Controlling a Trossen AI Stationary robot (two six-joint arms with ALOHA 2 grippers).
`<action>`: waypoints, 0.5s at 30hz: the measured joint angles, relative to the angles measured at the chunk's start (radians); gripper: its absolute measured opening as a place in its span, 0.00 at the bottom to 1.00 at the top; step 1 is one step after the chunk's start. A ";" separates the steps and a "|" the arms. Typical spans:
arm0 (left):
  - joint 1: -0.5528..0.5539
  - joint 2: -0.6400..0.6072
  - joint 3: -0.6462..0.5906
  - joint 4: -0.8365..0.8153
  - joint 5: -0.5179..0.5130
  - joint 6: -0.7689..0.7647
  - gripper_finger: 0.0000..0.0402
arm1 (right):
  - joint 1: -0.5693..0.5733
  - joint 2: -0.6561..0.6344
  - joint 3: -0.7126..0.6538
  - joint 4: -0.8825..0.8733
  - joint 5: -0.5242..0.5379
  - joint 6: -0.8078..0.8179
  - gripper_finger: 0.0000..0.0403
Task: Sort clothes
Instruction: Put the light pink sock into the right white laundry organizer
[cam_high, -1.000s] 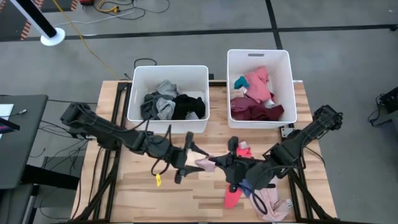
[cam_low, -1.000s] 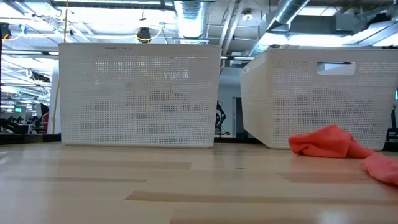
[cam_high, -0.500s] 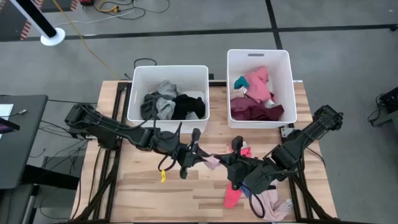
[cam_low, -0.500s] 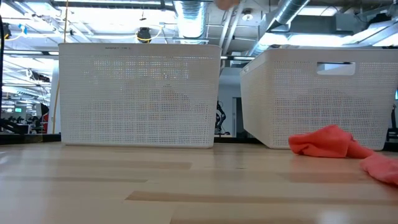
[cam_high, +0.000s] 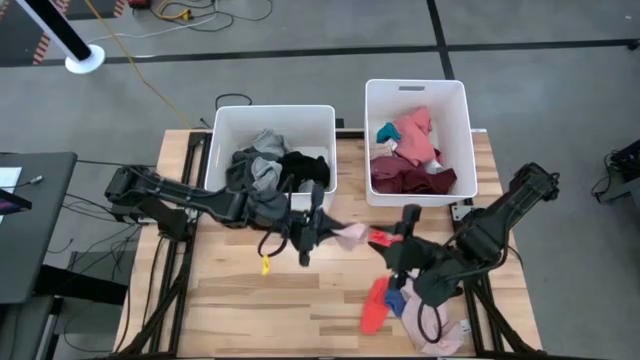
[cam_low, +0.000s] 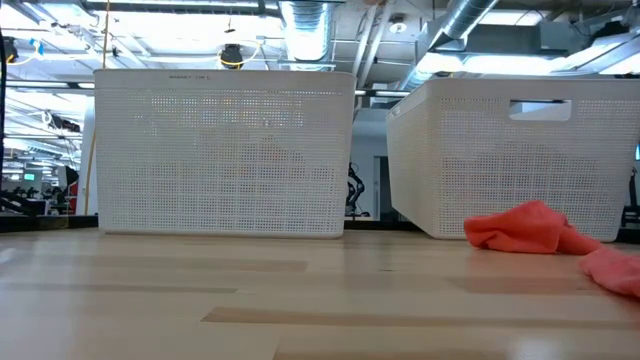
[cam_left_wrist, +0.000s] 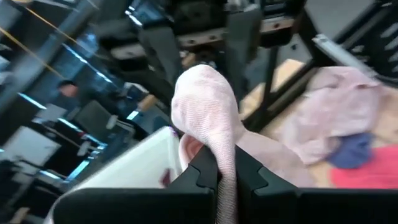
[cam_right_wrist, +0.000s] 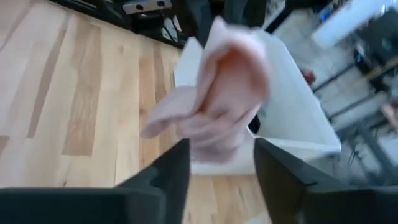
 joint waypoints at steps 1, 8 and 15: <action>0.012 0.000 0.000 0.016 0.000 0.016 0.00 | 0.000 -0.007 0.000 -0.027 0.000 0.046 0.50; 0.126 0.000 0.000 0.156 0.052 0.067 0.00 | 0.012 -0.016 0.000 -0.198 -0.004 0.329 0.62; 0.259 0.003 0.000 0.272 0.231 -0.060 0.00 | 0.023 0.029 -0.001 -0.301 -0.049 0.584 0.58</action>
